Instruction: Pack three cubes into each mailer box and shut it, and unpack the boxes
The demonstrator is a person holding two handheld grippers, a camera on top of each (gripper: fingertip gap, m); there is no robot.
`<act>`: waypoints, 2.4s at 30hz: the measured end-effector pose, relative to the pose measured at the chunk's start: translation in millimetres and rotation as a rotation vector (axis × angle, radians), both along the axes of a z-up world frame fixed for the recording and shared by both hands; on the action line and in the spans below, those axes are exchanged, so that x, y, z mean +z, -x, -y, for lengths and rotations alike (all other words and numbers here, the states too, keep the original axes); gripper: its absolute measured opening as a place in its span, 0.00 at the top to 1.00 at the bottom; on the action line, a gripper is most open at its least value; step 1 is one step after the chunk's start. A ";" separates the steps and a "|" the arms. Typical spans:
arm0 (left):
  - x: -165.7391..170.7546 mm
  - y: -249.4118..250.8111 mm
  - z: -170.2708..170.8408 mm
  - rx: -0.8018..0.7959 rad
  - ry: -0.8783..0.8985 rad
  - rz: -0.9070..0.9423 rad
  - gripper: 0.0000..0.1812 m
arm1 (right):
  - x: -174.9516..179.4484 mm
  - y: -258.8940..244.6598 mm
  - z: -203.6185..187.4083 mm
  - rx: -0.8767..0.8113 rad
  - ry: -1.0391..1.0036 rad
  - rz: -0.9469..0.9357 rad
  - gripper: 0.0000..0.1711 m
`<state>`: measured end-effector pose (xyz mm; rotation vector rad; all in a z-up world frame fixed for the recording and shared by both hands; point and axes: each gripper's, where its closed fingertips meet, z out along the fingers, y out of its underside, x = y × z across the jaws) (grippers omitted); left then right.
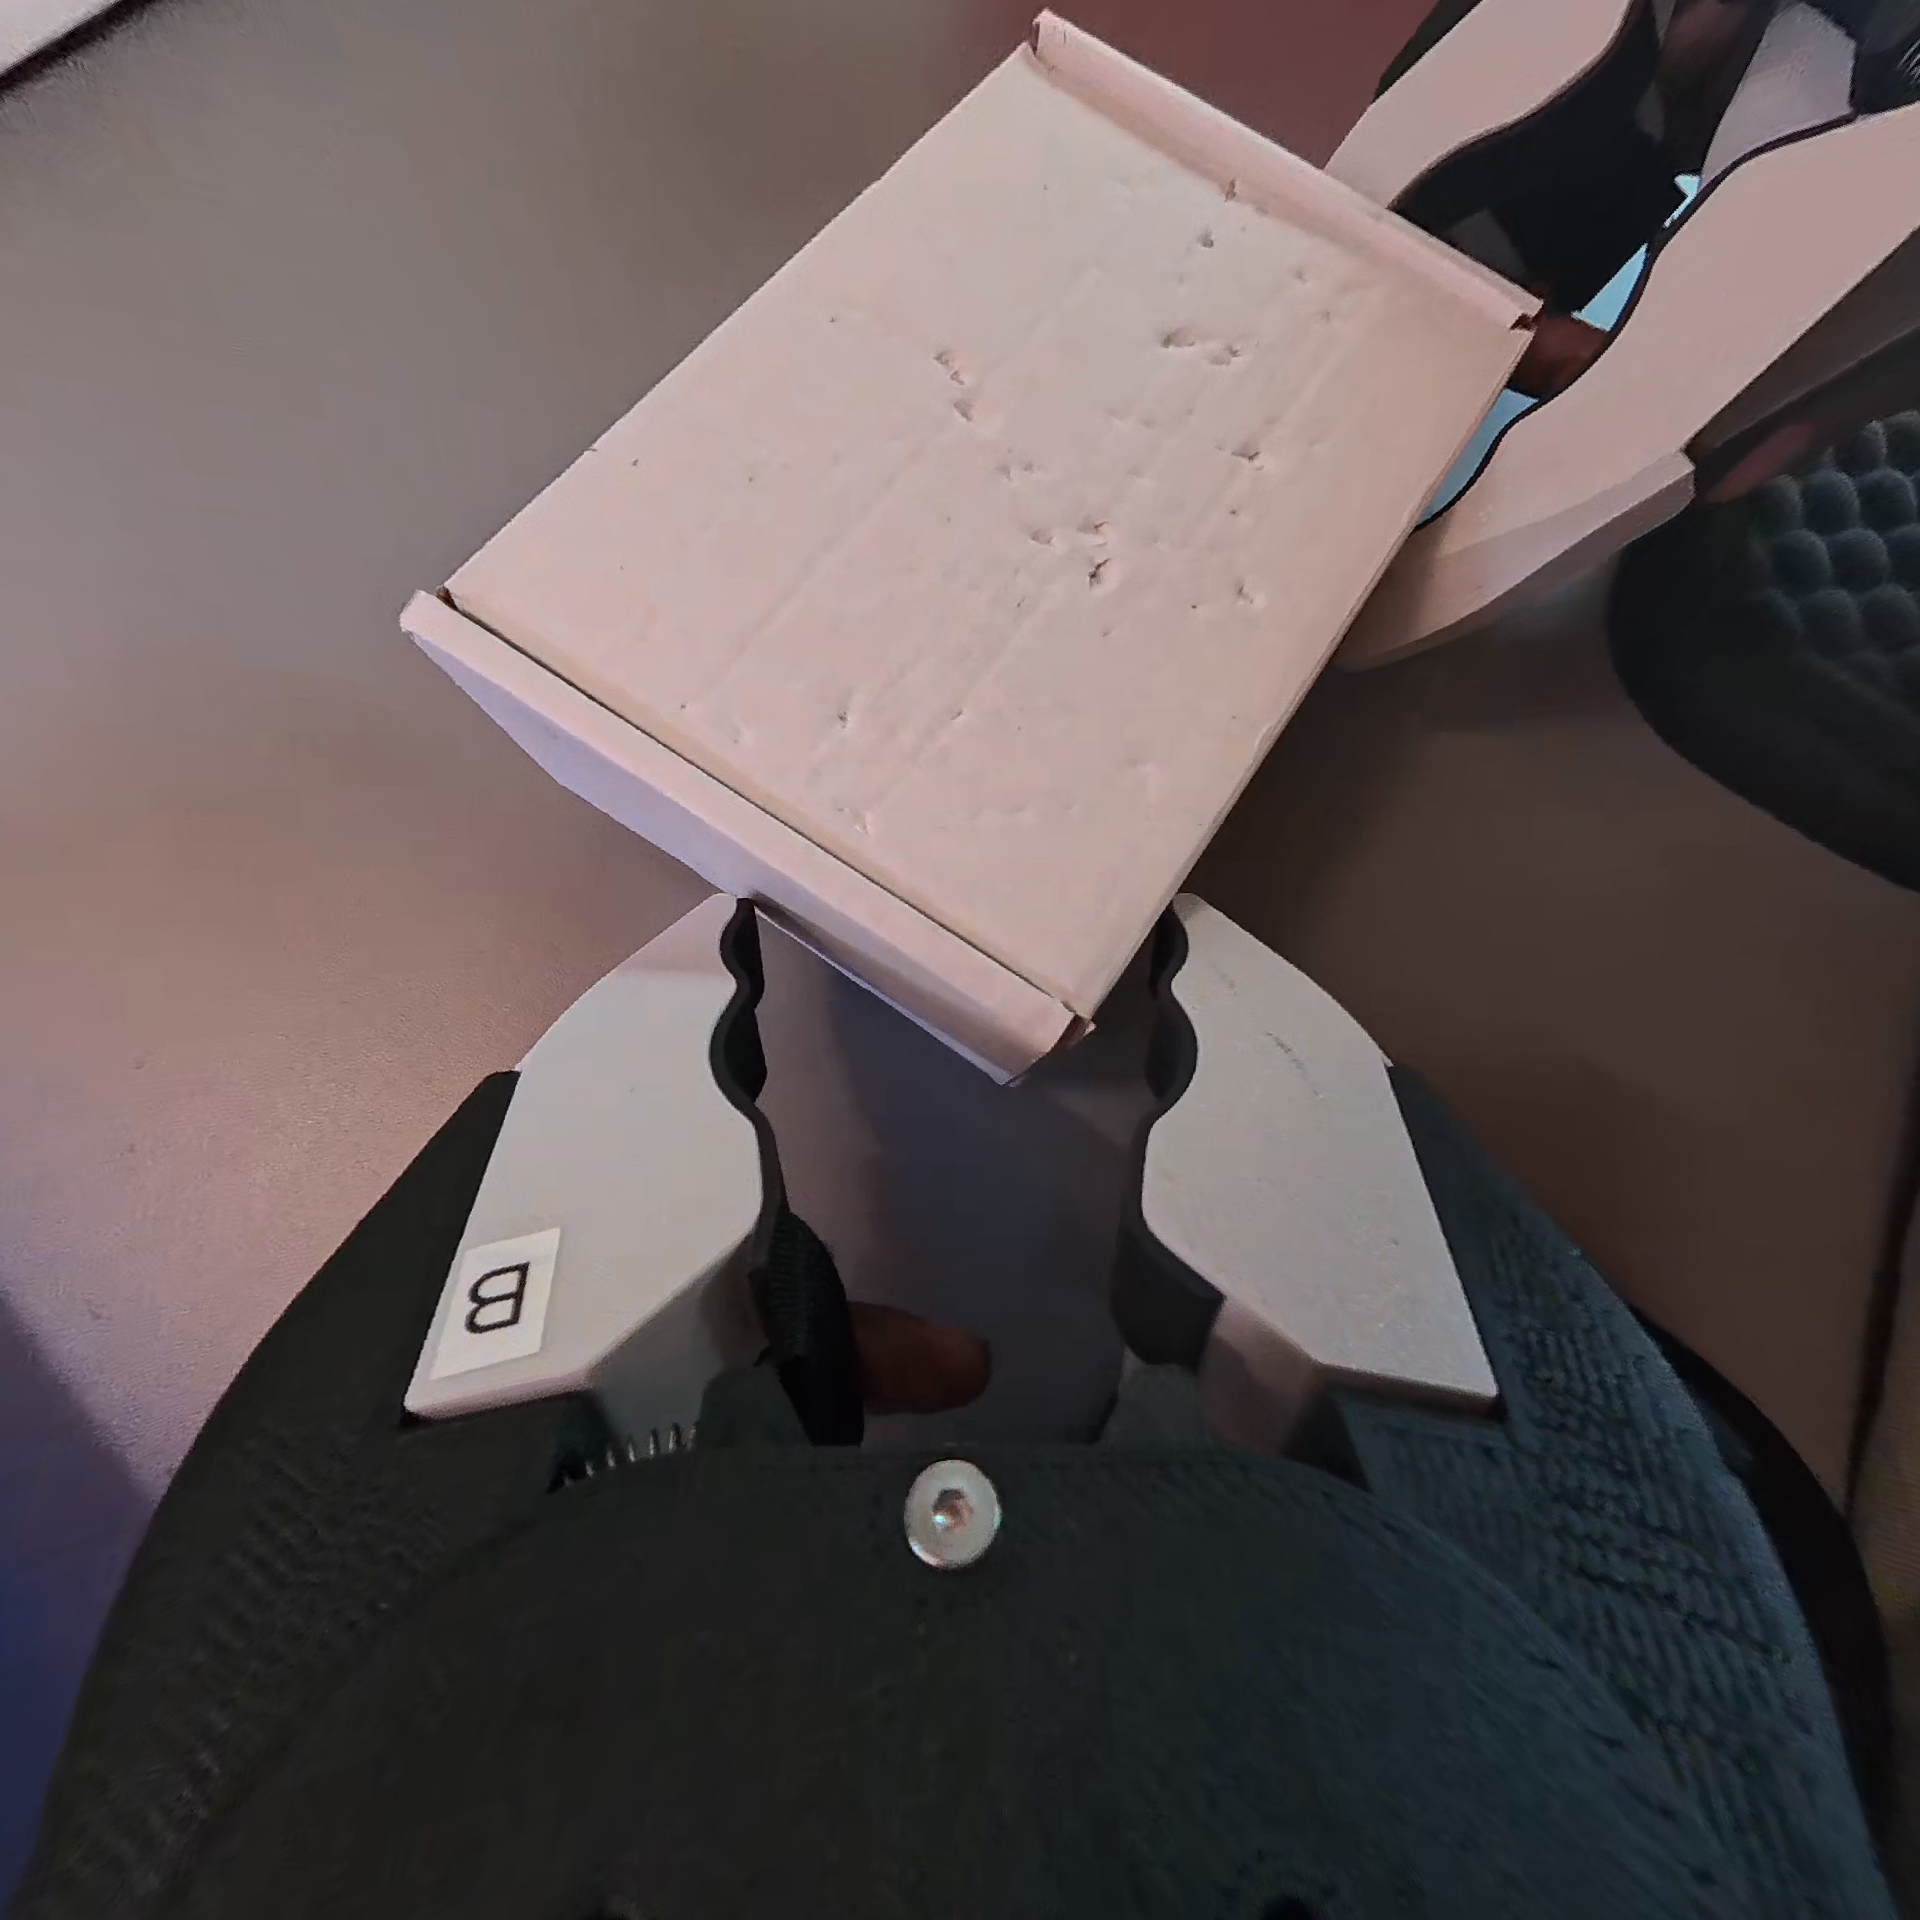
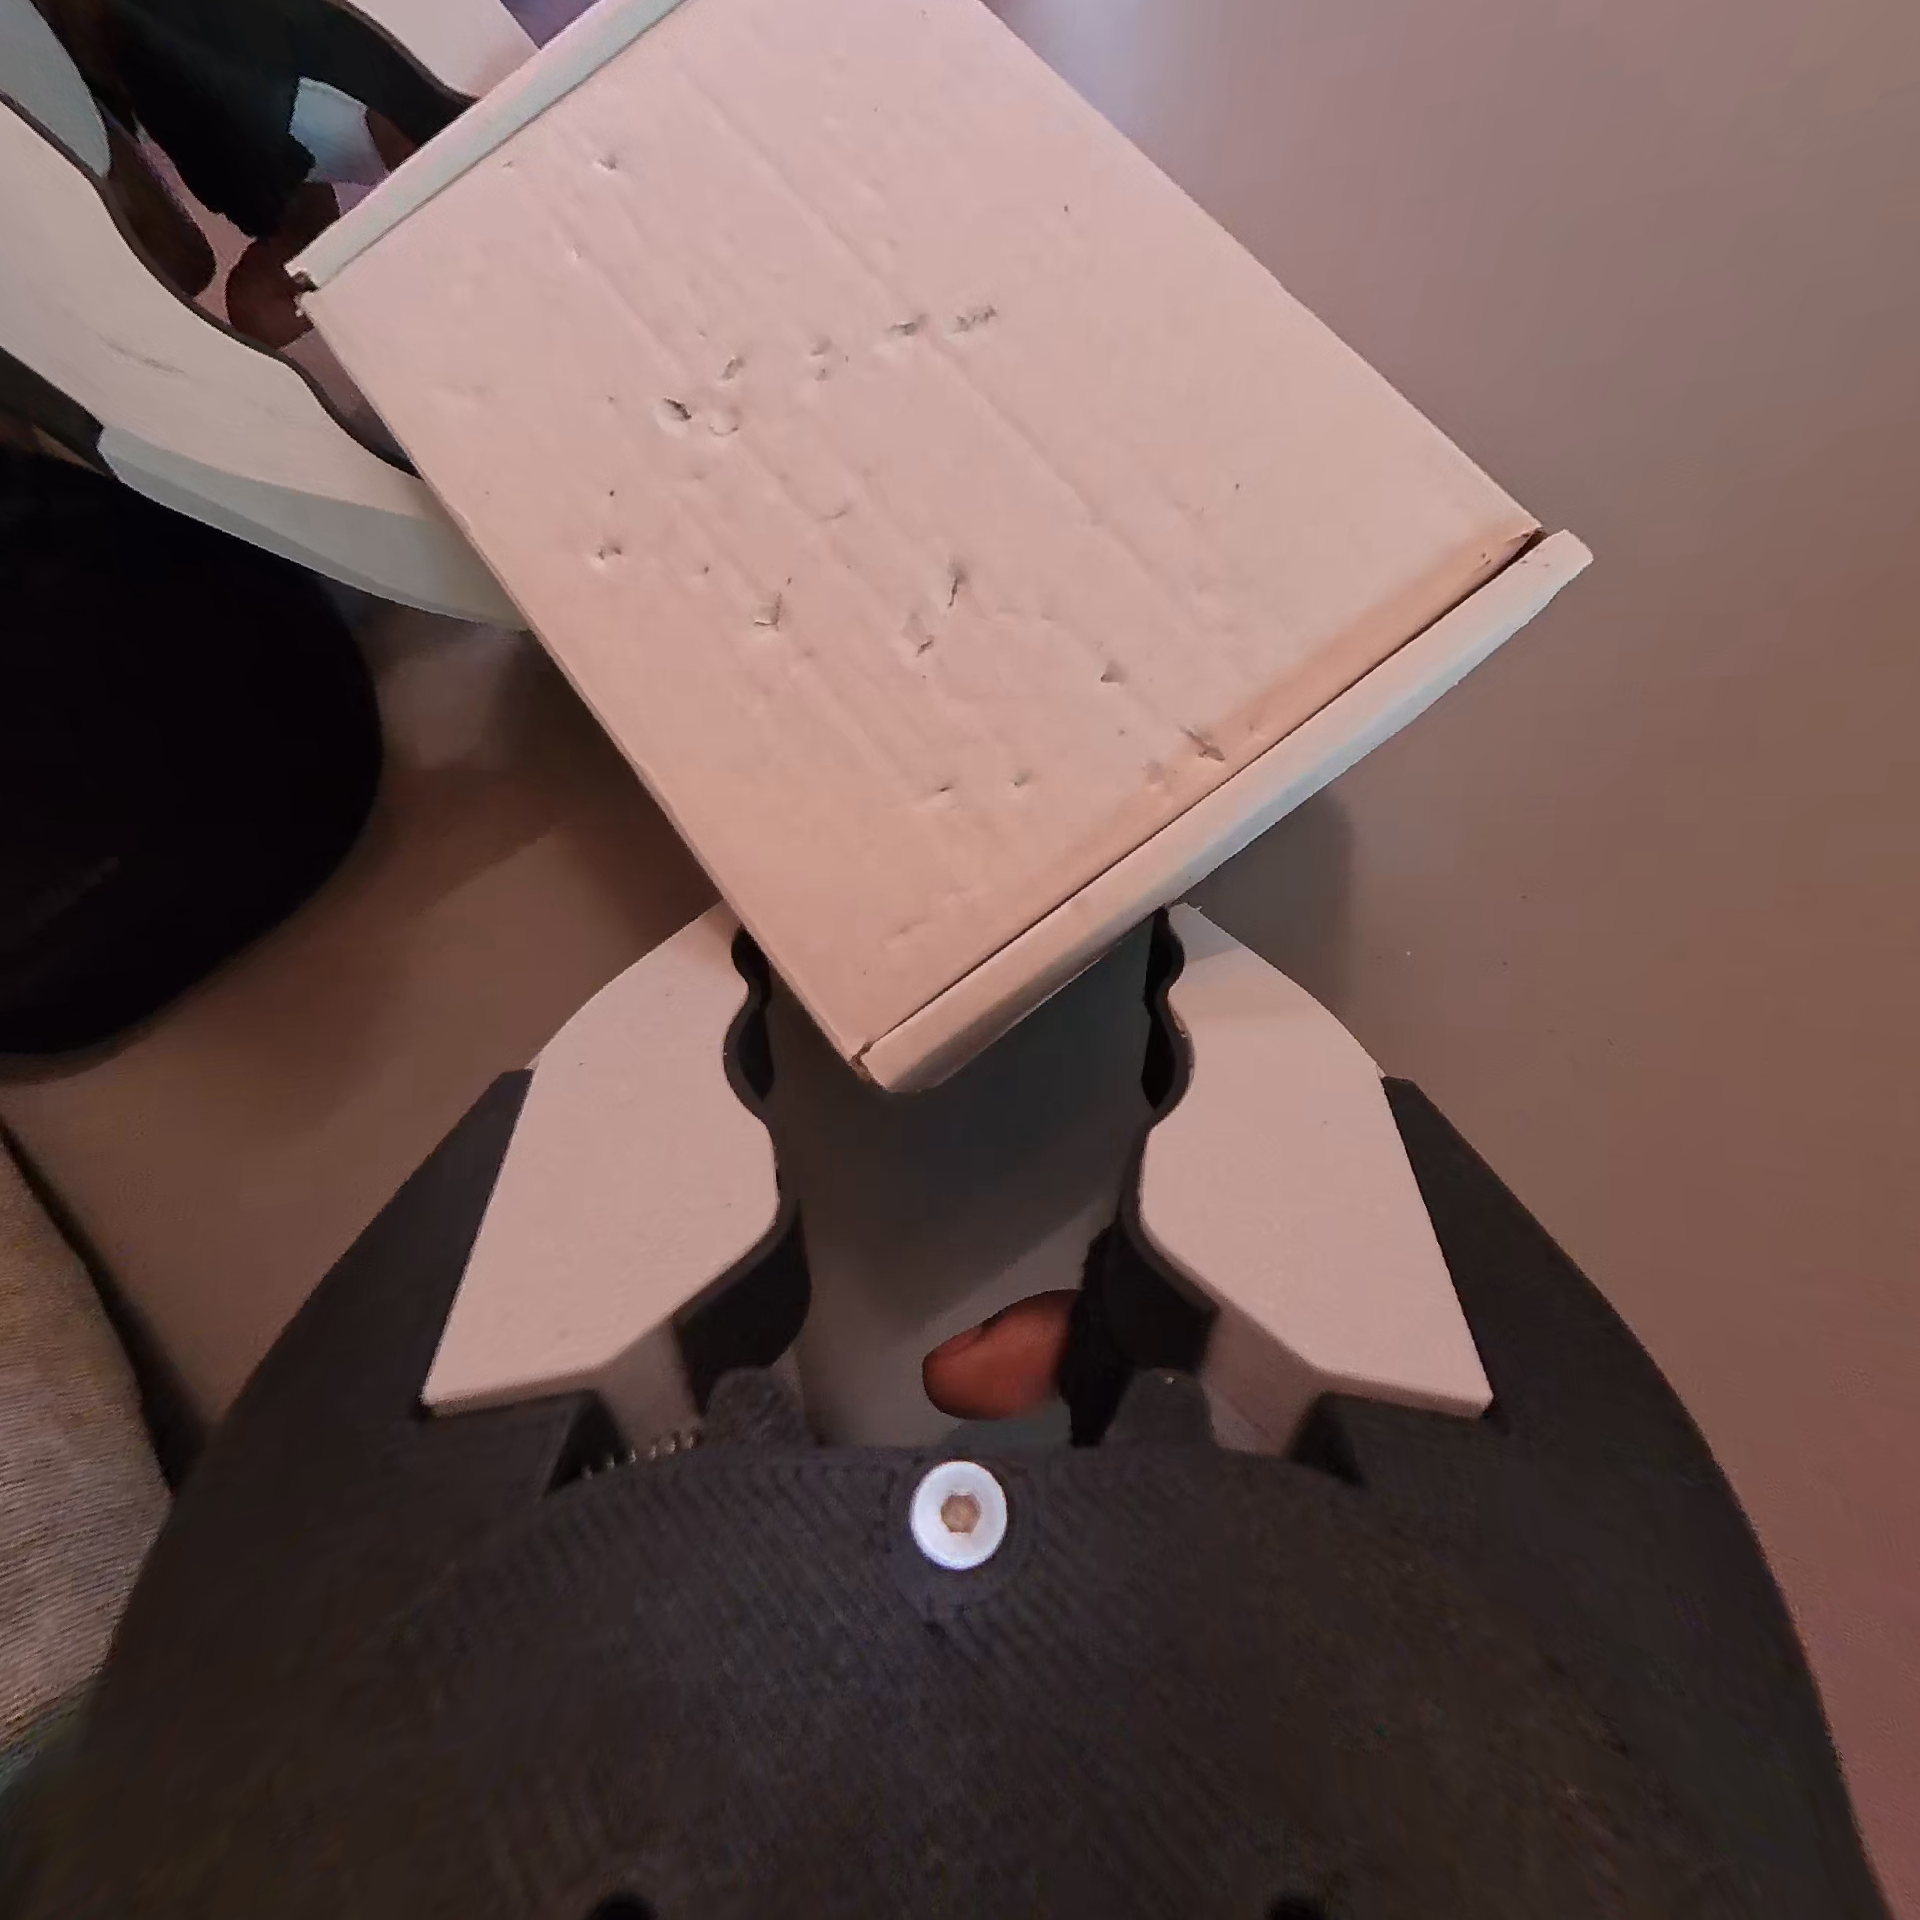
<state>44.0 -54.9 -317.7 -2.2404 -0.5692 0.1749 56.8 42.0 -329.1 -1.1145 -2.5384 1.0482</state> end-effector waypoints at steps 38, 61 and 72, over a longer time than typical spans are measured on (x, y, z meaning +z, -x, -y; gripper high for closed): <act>52.6 -25.7 -2.3 0.046 -0.344 0.223 0.72 | 54.3 -24.8 -17.2 -0.078 0.261 -0.020 0.67; 54.2 -20.0 -3.2 -0.041 -0.225 0.159 0.74 | 81.6 -9.8 -28.6 -0.123 0.247 -0.103 0.74; 52.6 3.3 -7.3 -0.030 -0.209 0.095 0.74 | 80.8 11.0 -31.0 -0.129 0.190 -0.134 0.73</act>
